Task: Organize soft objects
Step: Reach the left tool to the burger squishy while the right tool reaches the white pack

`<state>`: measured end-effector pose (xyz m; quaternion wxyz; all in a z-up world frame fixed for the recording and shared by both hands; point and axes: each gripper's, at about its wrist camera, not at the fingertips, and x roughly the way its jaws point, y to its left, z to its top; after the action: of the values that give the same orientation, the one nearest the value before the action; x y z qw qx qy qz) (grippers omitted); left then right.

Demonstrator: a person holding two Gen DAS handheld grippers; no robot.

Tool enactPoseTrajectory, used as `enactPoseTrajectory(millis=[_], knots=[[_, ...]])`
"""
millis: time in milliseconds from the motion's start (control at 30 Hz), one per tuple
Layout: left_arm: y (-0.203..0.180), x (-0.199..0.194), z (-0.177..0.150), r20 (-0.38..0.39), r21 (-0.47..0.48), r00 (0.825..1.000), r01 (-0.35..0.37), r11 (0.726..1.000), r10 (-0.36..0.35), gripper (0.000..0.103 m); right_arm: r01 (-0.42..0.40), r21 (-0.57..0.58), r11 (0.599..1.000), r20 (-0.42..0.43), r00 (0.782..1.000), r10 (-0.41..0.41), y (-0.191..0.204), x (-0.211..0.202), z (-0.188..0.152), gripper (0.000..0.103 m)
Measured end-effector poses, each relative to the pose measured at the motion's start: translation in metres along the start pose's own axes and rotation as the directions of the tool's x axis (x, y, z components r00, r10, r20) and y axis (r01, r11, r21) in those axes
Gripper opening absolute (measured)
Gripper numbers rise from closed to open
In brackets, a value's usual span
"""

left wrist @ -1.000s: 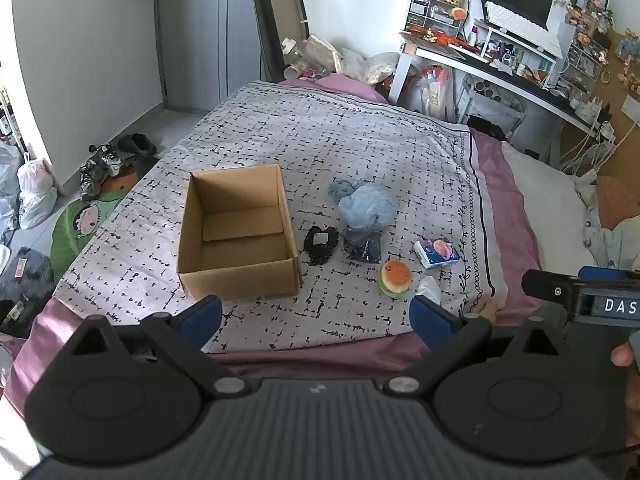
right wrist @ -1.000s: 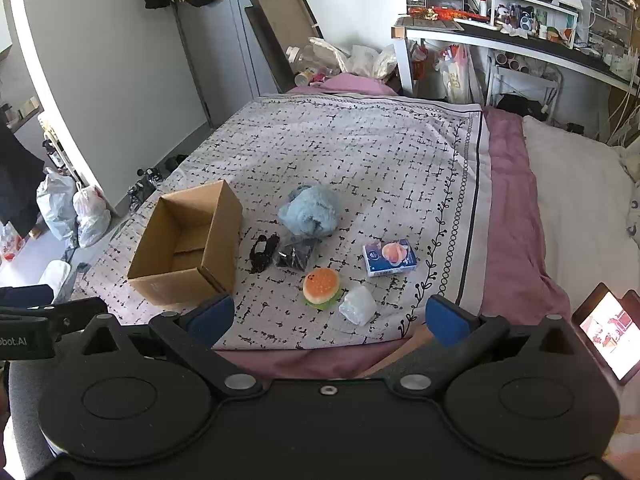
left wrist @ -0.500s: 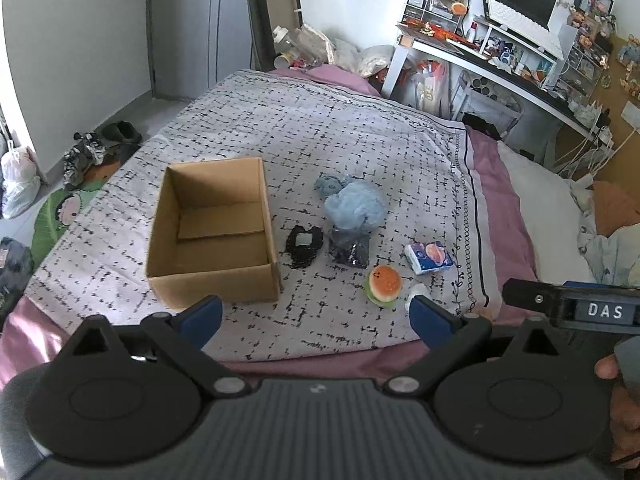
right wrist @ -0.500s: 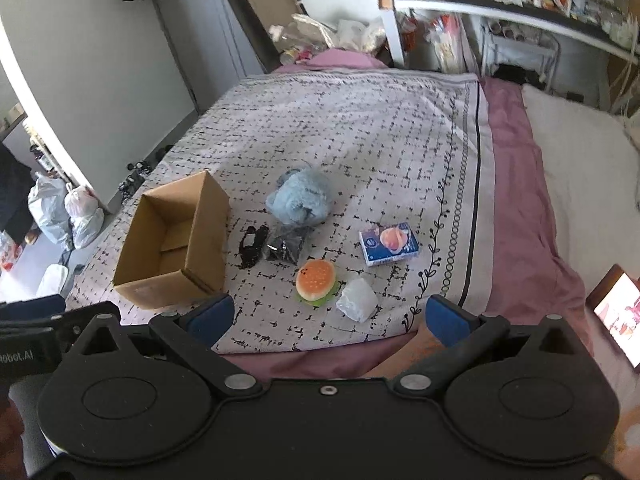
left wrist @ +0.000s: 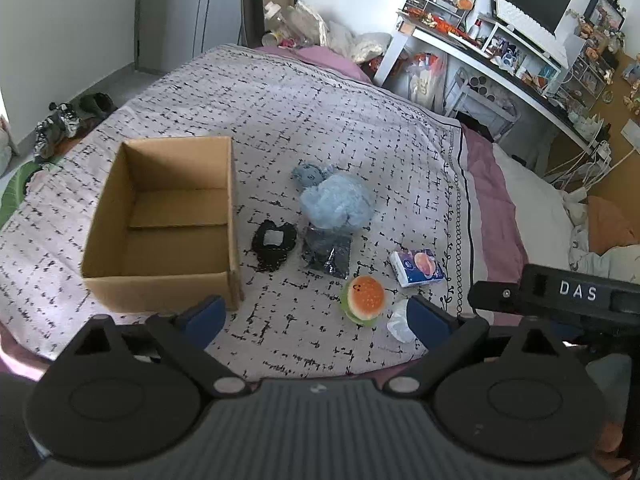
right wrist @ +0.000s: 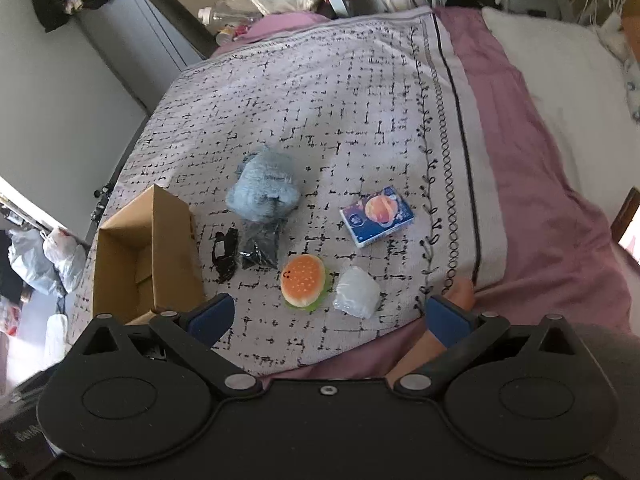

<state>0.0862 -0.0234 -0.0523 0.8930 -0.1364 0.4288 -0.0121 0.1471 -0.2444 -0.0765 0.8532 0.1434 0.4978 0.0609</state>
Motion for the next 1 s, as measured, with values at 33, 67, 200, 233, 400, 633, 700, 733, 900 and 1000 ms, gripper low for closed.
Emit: enactPoseTrajectory(millis=[33,67,200,233,400,633,700,733,900,1000], knots=[[0.0,0.003,0.001,-0.001,-0.001,1.0,0.007,1.0,-0.007,0.097,0.005,0.006,1.0,-0.014,1.0,-0.005,0.0,0.005,0.002,0.103],[0.0,0.007,0.002,-0.005,-0.004,1.0,0.015,1.0,-0.015,0.097,0.012,0.012,1.0,-0.026,1.0,-0.012,0.001,0.008,0.003,0.103],[-0.001,0.025,0.007,-0.013,-0.007,0.999,0.04,0.999,-0.04,0.096,0.036,0.052,0.998,-0.057,0.998,-0.033,0.0,0.025,0.011,0.103],[-0.002,0.03,0.008,-0.012,-0.006,0.999,0.044,0.999,-0.044,0.096,0.042,0.065,0.997,-0.063,0.997,-0.038,-0.001,0.03,0.012,0.103],[0.003,0.056,0.013,-0.033,-0.038,0.997,0.062,0.997,-0.063,0.09,0.068,0.126,0.99,-0.092,0.994,-0.057,-0.006,0.051,0.017,0.1],[0.009,0.09,0.01,-0.083,-0.077,0.991,0.102,0.992,-0.108,0.072,0.127,0.183,0.975,-0.151,0.983,-0.1,-0.014,0.083,0.018,0.077],[0.011,0.1,0.009,-0.097,-0.091,0.989,0.107,0.99,-0.116,0.068,0.141,0.216,0.966,-0.175,0.979,-0.104,-0.019,0.092,0.018,0.072],[0.013,0.104,0.009,-0.103,-0.099,0.988,0.108,0.989,-0.119,0.066,0.147,0.233,0.961,-0.184,0.977,-0.104,-0.022,0.096,0.018,0.071],[0.014,0.127,0.007,-0.137,-0.138,0.981,0.117,0.983,-0.136,0.061,0.158,0.259,0.953,-0.2,0.974,-0.107,-0.024,0.113,0.022,0.068],[0.014,0.14,0.006,-0.154,-0.152,0.977,0.122,0.981,-0.145,0.06,0.164,0.277,0.947,-0.226,0.969,-0.101,-0.027,0.125,0.021,0.064]])
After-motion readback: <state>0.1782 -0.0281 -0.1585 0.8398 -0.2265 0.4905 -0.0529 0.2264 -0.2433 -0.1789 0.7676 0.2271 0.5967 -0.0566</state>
